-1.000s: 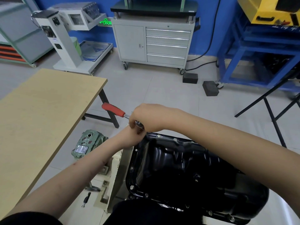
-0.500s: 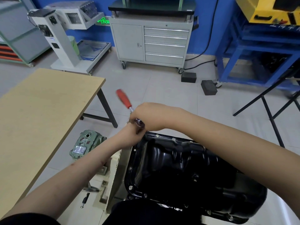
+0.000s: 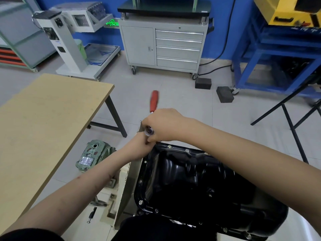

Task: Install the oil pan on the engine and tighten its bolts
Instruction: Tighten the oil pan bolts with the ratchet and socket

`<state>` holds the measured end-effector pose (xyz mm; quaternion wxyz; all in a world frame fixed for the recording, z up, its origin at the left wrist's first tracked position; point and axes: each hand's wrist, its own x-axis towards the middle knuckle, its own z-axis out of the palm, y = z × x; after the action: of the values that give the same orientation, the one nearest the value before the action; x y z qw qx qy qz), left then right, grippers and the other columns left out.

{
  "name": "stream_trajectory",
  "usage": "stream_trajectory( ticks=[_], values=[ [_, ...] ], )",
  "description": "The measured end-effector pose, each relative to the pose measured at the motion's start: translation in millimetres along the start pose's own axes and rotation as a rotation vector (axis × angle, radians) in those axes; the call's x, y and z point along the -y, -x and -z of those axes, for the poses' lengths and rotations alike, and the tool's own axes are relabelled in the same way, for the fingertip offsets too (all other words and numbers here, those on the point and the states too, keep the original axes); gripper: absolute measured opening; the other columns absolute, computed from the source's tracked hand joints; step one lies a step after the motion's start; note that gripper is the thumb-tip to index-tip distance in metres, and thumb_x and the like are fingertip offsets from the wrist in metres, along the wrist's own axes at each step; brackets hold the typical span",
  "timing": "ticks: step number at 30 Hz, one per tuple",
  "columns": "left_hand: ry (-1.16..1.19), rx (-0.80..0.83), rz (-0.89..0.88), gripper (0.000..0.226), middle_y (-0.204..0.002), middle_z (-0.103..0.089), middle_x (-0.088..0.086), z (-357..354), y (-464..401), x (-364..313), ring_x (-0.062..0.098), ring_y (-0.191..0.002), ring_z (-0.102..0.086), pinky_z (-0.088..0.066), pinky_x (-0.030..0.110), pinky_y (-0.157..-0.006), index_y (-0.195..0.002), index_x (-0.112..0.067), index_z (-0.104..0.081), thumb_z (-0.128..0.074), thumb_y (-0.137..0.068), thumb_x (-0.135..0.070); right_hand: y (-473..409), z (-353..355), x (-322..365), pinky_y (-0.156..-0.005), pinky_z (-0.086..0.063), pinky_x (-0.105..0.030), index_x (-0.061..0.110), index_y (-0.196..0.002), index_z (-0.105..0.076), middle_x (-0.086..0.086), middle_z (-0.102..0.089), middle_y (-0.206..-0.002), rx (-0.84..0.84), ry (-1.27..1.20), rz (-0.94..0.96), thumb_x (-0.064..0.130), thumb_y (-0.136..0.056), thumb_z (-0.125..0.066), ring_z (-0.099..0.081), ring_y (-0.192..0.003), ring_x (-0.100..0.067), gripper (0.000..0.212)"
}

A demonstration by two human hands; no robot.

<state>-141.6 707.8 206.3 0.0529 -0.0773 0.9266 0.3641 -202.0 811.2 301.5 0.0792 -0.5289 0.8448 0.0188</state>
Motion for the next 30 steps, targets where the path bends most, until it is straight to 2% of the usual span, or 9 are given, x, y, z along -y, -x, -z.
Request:
stream_trajectory(
  ticks=[6, 8, 10, 13, 16, 22, 26, 28, 30],
  values=[
    [-0.011, 0.021, -0.102, 0.036, -0.062, -0.038, -0.01, 0.8, 2.7, -6.9, 0.001, -0.058, -0.039, -0.033, 0.0, -0.055, -0.064, -0.025, -0.036, -0.044, -0.092, -0.002, 0.9, 3.7, -1.7, -0.062, -0.038, -0.028, 0.015, -0.118, -0.058, -0.007, -0.059, -0.1, 0.103, -0.075, 0.132, 0.003, -0.084, -0.047, -0.055, -0.094, -0.026, 0.038],
    [0.016, 0.016, -0.087, 0.019, -0.067, -0.052, 0.0, 0.3, 1.2, -3.2, 0.012, -0.067, -0.049, -0.04, 0.007, -0.062, -0.073, -0.013, -0.05, -0.048, -0.092, -0.009, 0.0, 4.1, -1.2, -0.063, -0.041, -0.03, 0.015, -0.115, -0.06, -0.007, -0.061, -0.102, 0.085, -0.039, 0.128, 0.009, -0.082, -0.051, -0.057, -0.094, -0.027, 0.034],
    [0.025, 0.003, -0.027, 0.015, -0.073, -0.055, 0.011, -2.2, -0.8, 1.2, 0.023, -0.073, -0.05, -0.041, 0.033, -0.065, -0.075, -0.006, -0.052, -0.051, -0.089, -0.013, -1.8, 3.2, 1.2, -0.059, -0.04, -0.028, 0.012, -0.105, -0.061, -0.005, -0.061, -0.09, 0.029, 0.043, 0.097, 0.023, -0.082, -0.056, -0.059, -0.089, -0.026, 0.026],
    [0.081, -0.092, 0.059, 0.03, -0.062, -0.037, 0.002, -3.6, -3.1, 1.8, 0.02, -0.061, -0.031, -0.027, 0.03, -0.056, -0.061, -0.018, -0.029, -0.045, -0.085, -0.011, -3.1, -0.3, 4.3, -0.05, -0.028, -0.025, 0.014, -0.084, -0.054, 0.001, -0.042, -0.066, -0.055, 0.089, -0.006, 0.043, -0.085, -0.052, -0.053, -0.075, -0.025, 0.029],
    [0.026, -0.049, 0.034, 0.023, -0.063, -0.047, 0.009, -0.9, -3.4, 0.6, 0.018, -0.061, -0.04, -0.035, 0.028, -0.055, -0.066, -0.011, -0.043, -0.043, -0.088, -0.005, -3.9, -2.4, 1.2, -0.05, -0.028, -0.024, 0.016, -0.097, -0.06, -0.002, -0.059, -0.085, -0.048, 0.034, -0.005, 0.036, -0.086, -0.05, -0.057, -0.087, -0.024, 0.025],
    [-0.031, 0.047, -0.058, 0.026, -0.117, -0.055, 0.016, 2.4, -4.1, -2.8, 0.022, -0.113, -0.049, -0.033, 0.016, -0.085, -0.115, 0.004, -0.054, -0.046, -0.092, -0.007, -3.1, 4.7, 1.3, -0.063, -0.038, -0.027, 0.019, -0.121, -0.056, -0.004, -0.059, -0.111, 0.108, 0.027, 0.176, 0.006, -0.084, -0.049, -0.054, -0.102, -0.023, 0.04],
    [0.05, -0.035, -0.021, 0.013, -0.081, -0.056, 0.0, 3.2, -2.7, 1.5, 0.012, -0.081, -0.049, -0.037, 0.011, -0.057, -0.091, -0.003, -0.061, -0.057, -0.088, -0.015, -5.6, 4.6, 0.9, -0.056, -0.034, -0.026, 0.016, -0.109, -0.06, -0.004, -0.062, -0.1, 0.031, 0.08, 0.134, 0.023, -0.084, -0.053, -0.059, -0.091, -0.024, 0.026],
    [0.07, -0.058, 0.049, 0.025, -0.066, -0.054, 0.005, 3.7, -3.1, 5.5, 0.015, -0.066, -0.045, -0.035, 0.024, -0.055, -0.077, 0.0, -0.059, -0.059, -0.087, -0.022, -6.1, 5.4, -3.0, -0.057, -0.034, -0.027, 0.013, -0.103, -0.06, -0.006, -0.062, -0.097, -0.037, 0.122, 0.065, 0.04, -0.085, -0.053, -0.059, -0.087, -0.025, 0.033],
    [0.069, -0.088, 0.034, 0.022, -0.059, -0.054, 0.006, 1.7, -3.8, 8.4, 0.017, -0.06, -0.045, -0.033, 0.019, -0.052, -0.072, -0.003, -0.064, -0.056, -0.089, -0.014, -6.0, 2.4, -8.2, -0.058, -0.032, -0.028, 0.012, -0.098, -0.06, -0.008, -0.063, -0.095, -0.08, 0.091, 0.019, 0.045, -0.088, -0.049, -0.059, -0.088, -0.027, 0.036]
  ],
)
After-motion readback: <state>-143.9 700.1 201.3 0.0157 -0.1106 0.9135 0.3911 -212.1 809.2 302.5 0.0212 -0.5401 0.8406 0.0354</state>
